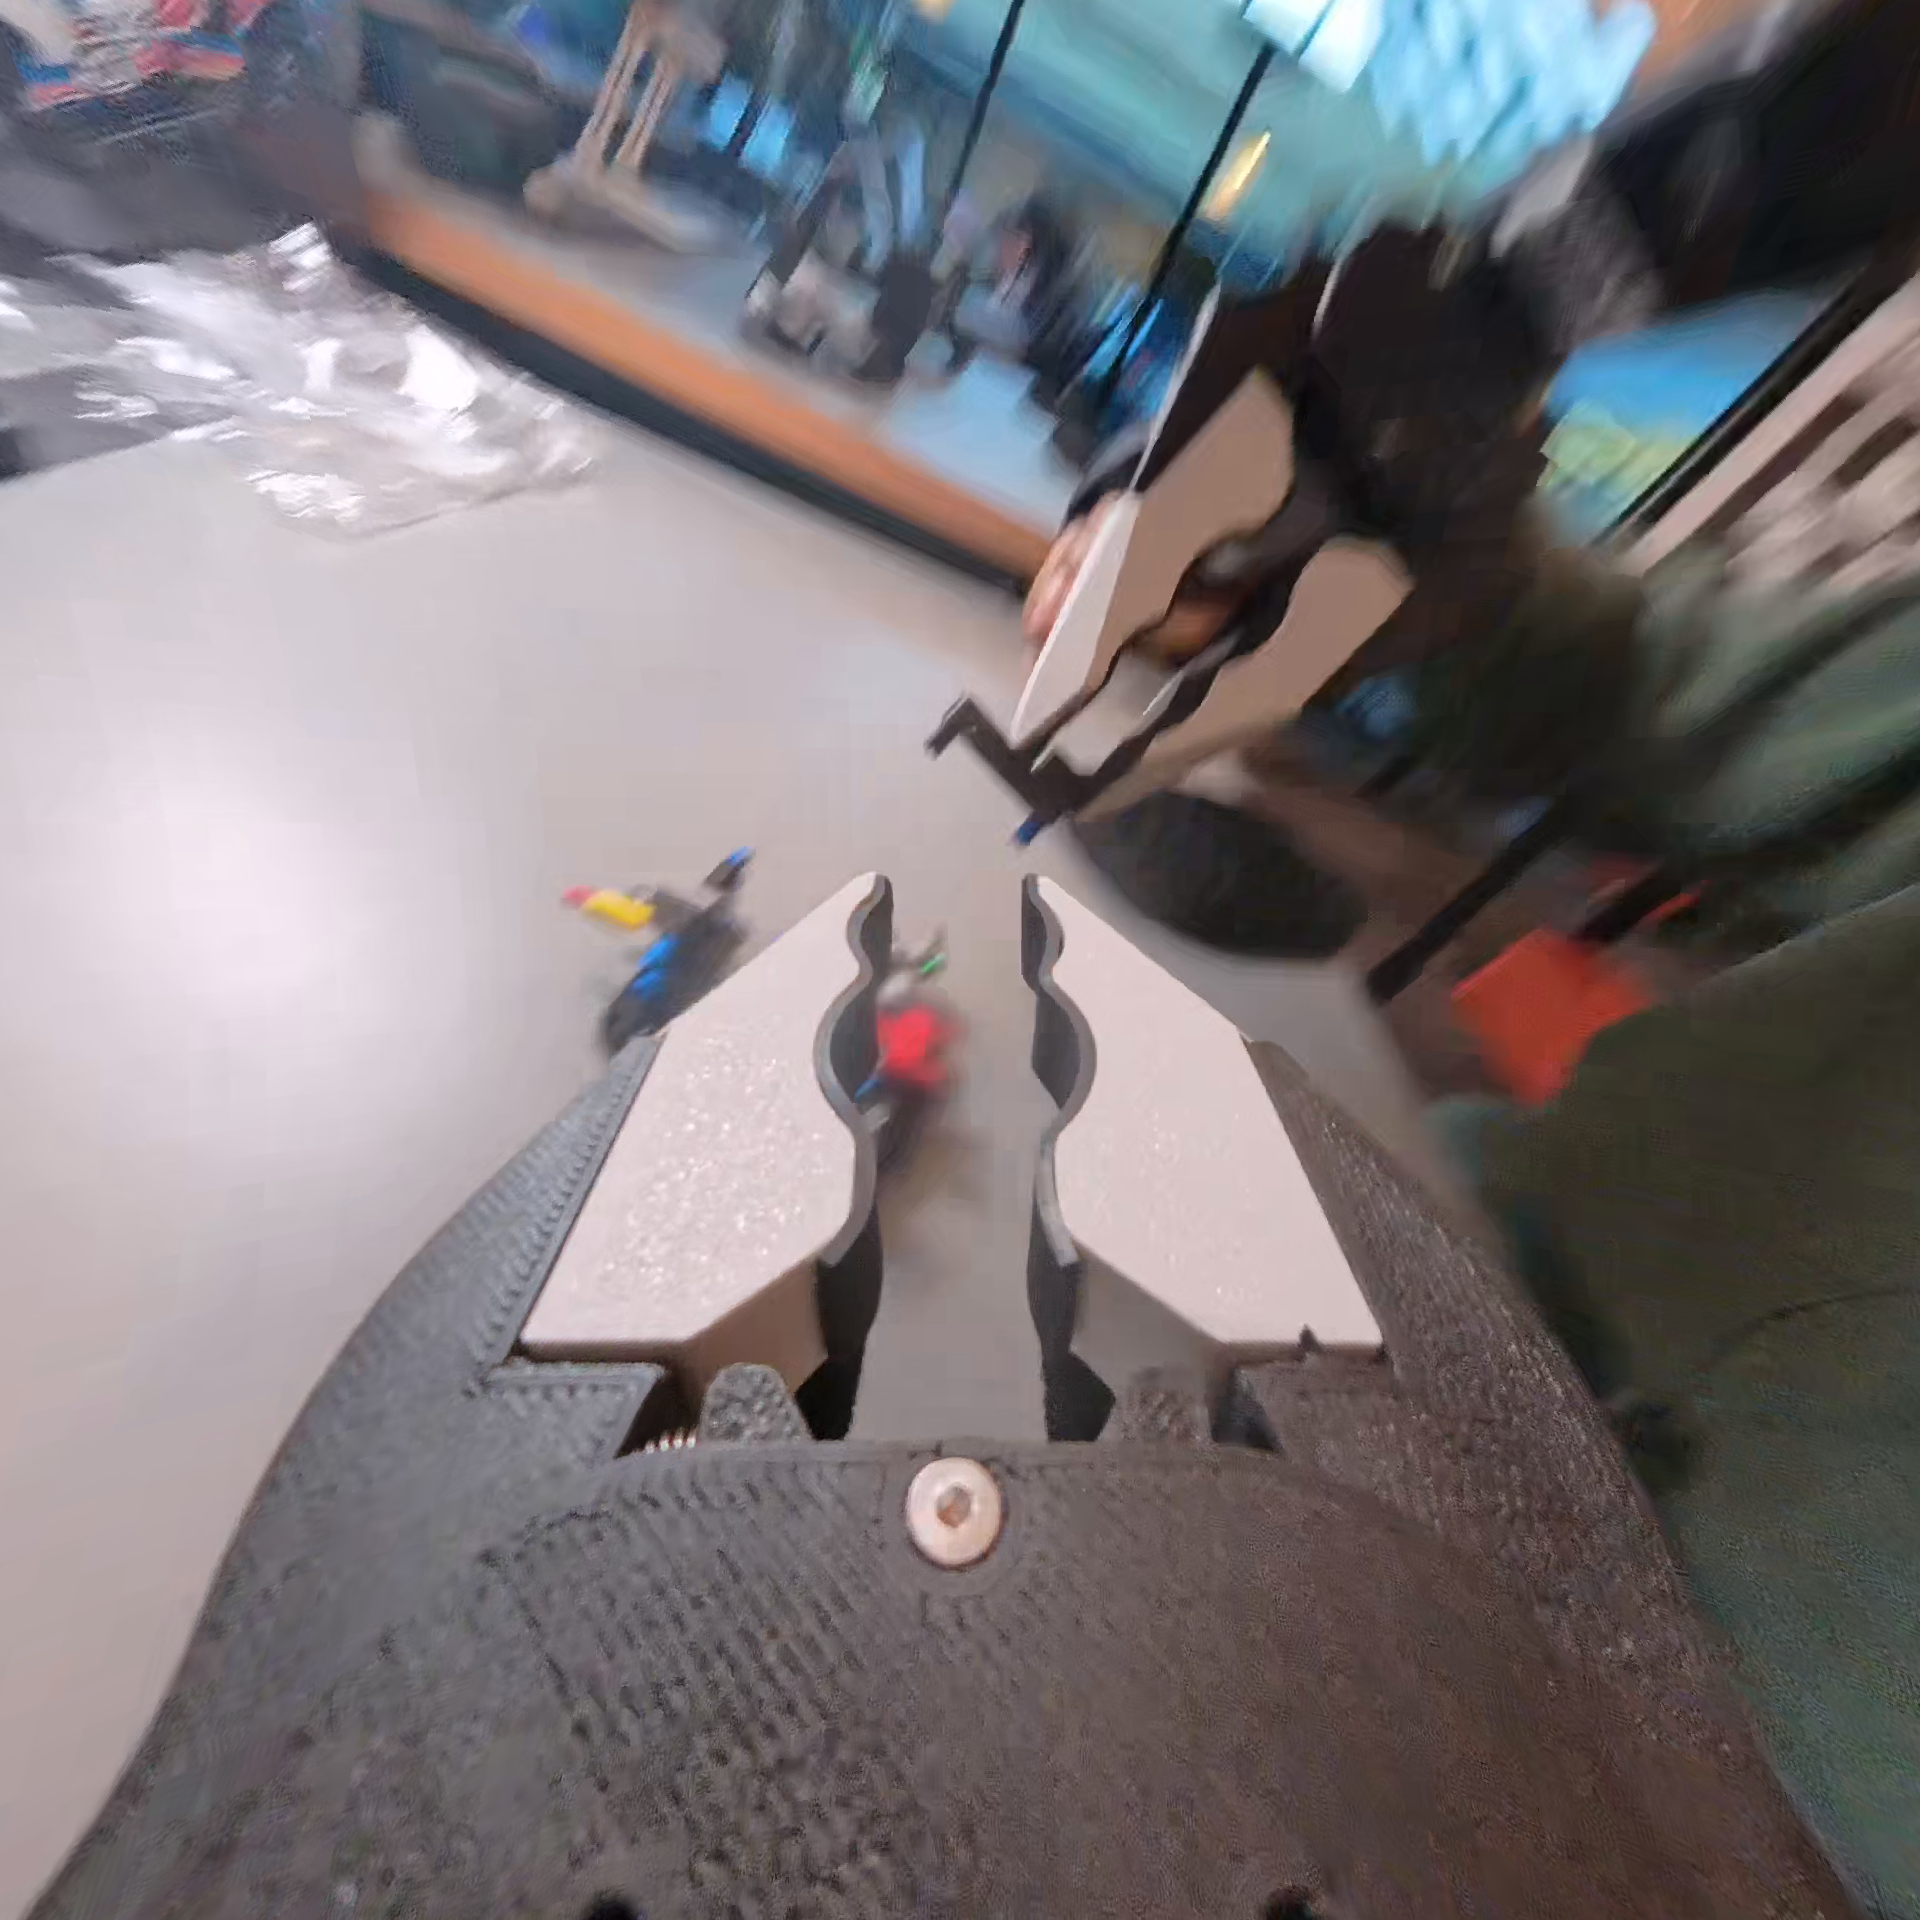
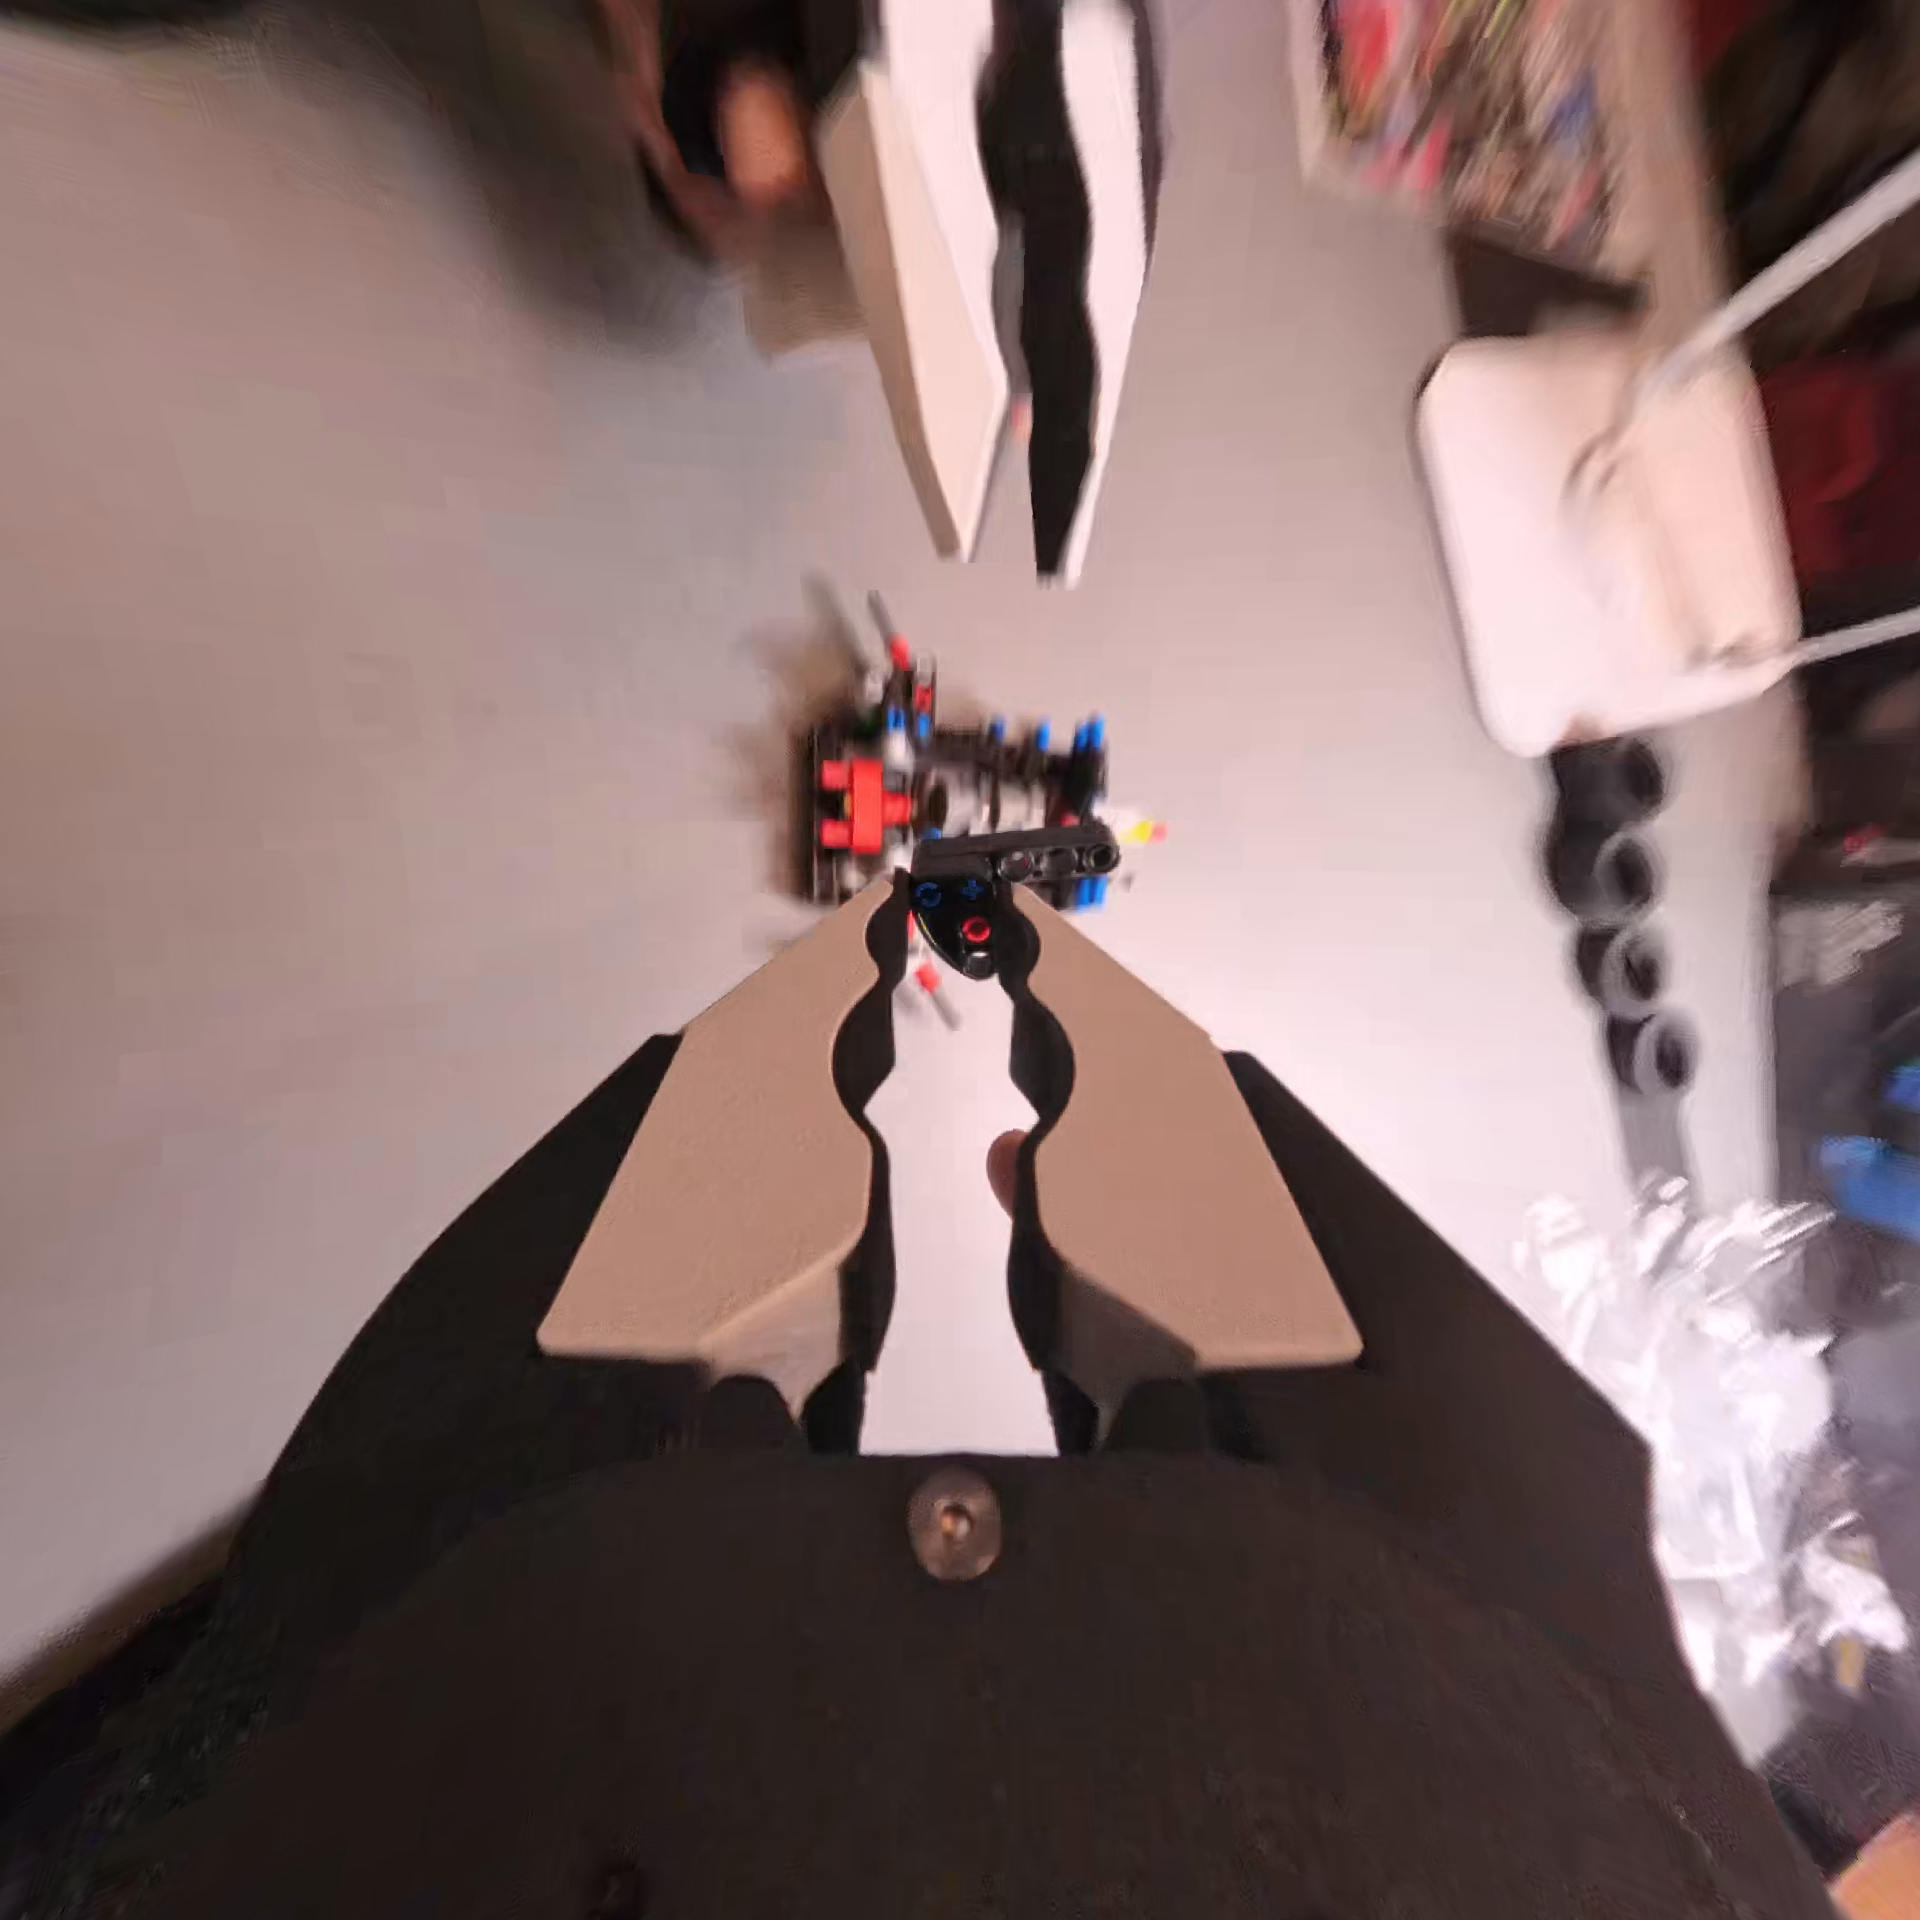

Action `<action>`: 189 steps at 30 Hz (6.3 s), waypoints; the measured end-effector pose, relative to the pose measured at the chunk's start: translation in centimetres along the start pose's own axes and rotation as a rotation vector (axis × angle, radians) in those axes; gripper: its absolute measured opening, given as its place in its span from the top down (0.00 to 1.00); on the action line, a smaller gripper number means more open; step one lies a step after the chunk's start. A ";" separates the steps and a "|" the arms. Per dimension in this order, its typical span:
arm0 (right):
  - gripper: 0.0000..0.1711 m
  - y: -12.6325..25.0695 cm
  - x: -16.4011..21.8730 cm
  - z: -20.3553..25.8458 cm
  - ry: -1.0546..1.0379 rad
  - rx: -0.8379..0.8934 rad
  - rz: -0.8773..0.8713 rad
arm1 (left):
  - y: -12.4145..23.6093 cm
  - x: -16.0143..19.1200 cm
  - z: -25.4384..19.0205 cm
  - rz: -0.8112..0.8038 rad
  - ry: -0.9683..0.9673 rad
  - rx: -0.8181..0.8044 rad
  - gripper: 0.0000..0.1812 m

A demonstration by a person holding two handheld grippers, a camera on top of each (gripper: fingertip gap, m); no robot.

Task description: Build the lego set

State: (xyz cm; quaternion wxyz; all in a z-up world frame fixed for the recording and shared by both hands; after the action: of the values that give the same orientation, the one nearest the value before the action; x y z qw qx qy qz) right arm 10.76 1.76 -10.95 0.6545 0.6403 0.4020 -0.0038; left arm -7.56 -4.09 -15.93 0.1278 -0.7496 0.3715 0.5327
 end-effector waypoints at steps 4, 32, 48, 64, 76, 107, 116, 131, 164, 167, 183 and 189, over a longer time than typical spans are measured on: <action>0.93 -2.9 1.0 -1.3 -0.150 -0.124 0.132 | -0.9 2.6 1.3 0.244 -0.320 -0.210 0.84; 0.93 -7.1 0.0 -2.7 -0.148 -0.288 0.529 | -2.8 4.3 0.1 0.334 -0.458 -0.212 0.89; 0.93 -7.2 0.1 -2.4 -0.086 -0.260 0.527 | -2.8 4.3 0.2 0.344 -0.413 -0.215 0.89; 0.93 -7.2 0.2 -2.2 -0.061 -0.249 0.514 | -2.8 4.3 0.3 0.348 -0.391 -0.211 0.89; 0.93 -7.3 0.4 -2.4 -0.066 -0.282 0.495 | -2.8 4.3 0.3 0.351 -0.379 -0.201 0.89; 0.85 -6.0 0.5 -4.8 -0.177 -0.394 0.328 | -2.6 4.2 0.9 0.374 -0.375 -0.166 0.89; 0.80 -3.1 5.1 -3.2 -0.174 -0.238 0.066 | -2.6 4.0 1.4 0.376 -0.377 -0.167 0.89; 0.85 -6.7 6.8 -1.2 -0.268 -0.001 -0.156 | -2.7 3.7 2.2 0.375 -0.323 -0.176 0.89; 0.94 -6.5 7.9 -1.9 -0.127 -0.044 -0.262 | -2.9 3.6 1.6 0.339 -0.400 -0.251 0.89; 0.94 -6.6 7.8 -1.7 -0.143 -0.046 -0.272 | -2.7 3.7 1.5 0.342 -0.398 -0.219 0.89; 0.95 -6.4 7.7 -0.7 -0.120 -0.121 -0.312 | -1.9 4.5 -0.3 0.394 -0.393 -0.129 0.93; 0.94 -6.2 7.8 -0.6 -0.106 -0.134 -0.323 | -2.0 4.5 -0.6 0.393 -0.413 -0.137 0.92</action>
State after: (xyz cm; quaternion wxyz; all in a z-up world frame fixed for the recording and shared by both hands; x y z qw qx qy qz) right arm 12.48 5.14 -20.24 0.7069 0.5211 0.4641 -0.1158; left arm -5.02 -4.94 -20.16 0.0441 -0.5461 0.4387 0.7124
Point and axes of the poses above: each gripper's, where its closed fingertips meet, y back along the fingers, x out of its underside, z = x × y across the jaws, the point moved 9 cm from there along y, back along the fingers, and after that the axes turned 14 degrees about -x, right-handed, at the moved point
